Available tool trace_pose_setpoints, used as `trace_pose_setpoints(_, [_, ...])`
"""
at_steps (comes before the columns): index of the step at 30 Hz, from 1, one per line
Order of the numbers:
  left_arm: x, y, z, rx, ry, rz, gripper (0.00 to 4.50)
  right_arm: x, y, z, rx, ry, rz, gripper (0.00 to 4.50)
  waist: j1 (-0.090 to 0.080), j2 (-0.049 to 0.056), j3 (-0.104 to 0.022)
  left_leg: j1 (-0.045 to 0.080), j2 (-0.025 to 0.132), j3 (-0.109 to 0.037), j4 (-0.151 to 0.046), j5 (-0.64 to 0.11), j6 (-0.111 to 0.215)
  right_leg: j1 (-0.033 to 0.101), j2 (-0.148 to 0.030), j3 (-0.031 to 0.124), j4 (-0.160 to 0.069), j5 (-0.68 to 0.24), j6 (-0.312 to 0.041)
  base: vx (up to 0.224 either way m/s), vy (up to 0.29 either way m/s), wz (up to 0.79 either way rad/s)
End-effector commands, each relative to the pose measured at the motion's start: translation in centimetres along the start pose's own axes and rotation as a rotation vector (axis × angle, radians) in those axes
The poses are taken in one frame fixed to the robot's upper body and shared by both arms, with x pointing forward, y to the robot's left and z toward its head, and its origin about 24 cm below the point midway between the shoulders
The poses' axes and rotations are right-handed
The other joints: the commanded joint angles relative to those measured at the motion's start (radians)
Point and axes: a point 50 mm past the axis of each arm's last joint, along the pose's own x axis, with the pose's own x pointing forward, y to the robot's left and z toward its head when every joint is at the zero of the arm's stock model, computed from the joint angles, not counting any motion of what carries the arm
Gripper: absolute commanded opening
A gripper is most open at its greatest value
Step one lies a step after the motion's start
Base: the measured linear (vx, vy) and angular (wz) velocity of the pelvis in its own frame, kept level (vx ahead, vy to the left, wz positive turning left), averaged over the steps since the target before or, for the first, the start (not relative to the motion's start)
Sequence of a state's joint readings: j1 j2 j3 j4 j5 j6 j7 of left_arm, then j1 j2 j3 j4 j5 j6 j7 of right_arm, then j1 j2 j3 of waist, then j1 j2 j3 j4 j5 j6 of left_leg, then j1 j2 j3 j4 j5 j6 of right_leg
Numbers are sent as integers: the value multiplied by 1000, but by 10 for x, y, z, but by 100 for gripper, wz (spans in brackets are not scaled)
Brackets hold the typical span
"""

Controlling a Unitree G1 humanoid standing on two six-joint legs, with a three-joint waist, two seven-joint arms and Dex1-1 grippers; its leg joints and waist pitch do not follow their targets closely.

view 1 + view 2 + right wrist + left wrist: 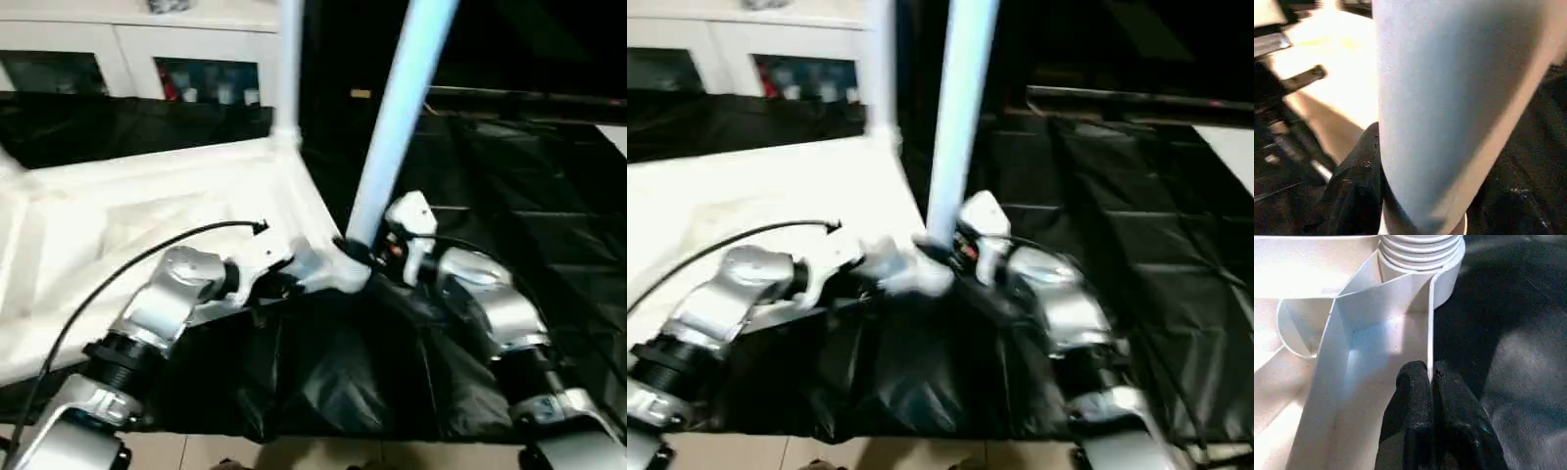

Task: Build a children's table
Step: Insert table leg to table base

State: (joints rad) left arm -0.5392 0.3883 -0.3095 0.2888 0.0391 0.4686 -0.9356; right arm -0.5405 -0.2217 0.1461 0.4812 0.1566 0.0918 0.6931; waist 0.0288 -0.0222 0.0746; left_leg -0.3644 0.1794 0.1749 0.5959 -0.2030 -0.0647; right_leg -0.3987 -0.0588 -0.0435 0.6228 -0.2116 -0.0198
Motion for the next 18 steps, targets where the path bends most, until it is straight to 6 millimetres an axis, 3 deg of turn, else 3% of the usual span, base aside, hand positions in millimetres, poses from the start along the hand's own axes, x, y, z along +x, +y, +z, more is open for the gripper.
trace_pose_setpoints(1, [-6,3,21,-38,-56,124,0,-11,-3,-59,94,261,-204,186,1,11,-35,2,55,-27,-96,-272,-16,35,-90,52,-101,-386,-184,0,0,0])
trace_pose_setpoints(6, [9,-12,38,-125,-80,222,0,20,12,-61,195,258,-349,186,-4,8,-39,-2,51,-26,-96,-216,-6,37,-88,50,-98,-296,-201,0,0,0])
trace_pose_setpoints(7, [10,-12,39,-126,-80,222,0,21,13,-61,200,259,-351,186,-4,8,-42,2,49,-21,-92,-202,5,35,-82,51,-97,-242,-204,0,0,0])
trace_pose_setpoints(11, [14,-20,43,-126,-78,227,0,32,23,-61,226,281,-340,186,-2,7,-44,-1,47,-17,-88,-150,34,42,-82,50,-89,-126,-220,0,0,0])
trace_pose_setpoints(13, [14,-21,44,-129,-75,227,0,34,24,-60,224,281,-338,186,-2,2,-45,-2,47,-16,-88,-141,41,44,-81,50,-88,-119,-220,0,0,0])
trace_pose_setpoints(14, [14,-21,44,-130,-74,227,0,34,24,-60,223,280,-337,186,-1,5,-43,0,49,-17,-89,-142,42,44,-82,49,-88,-125,-220,0,0,0])
trace_pose_setpoints(18, [13,-22,44,-135,-50,253,0,37,26,-60,213,282,-317,186,-5,5,-38,1,49,-19,-95,-204,25,40,-83,49,-98,-237,-202,0,0,0])
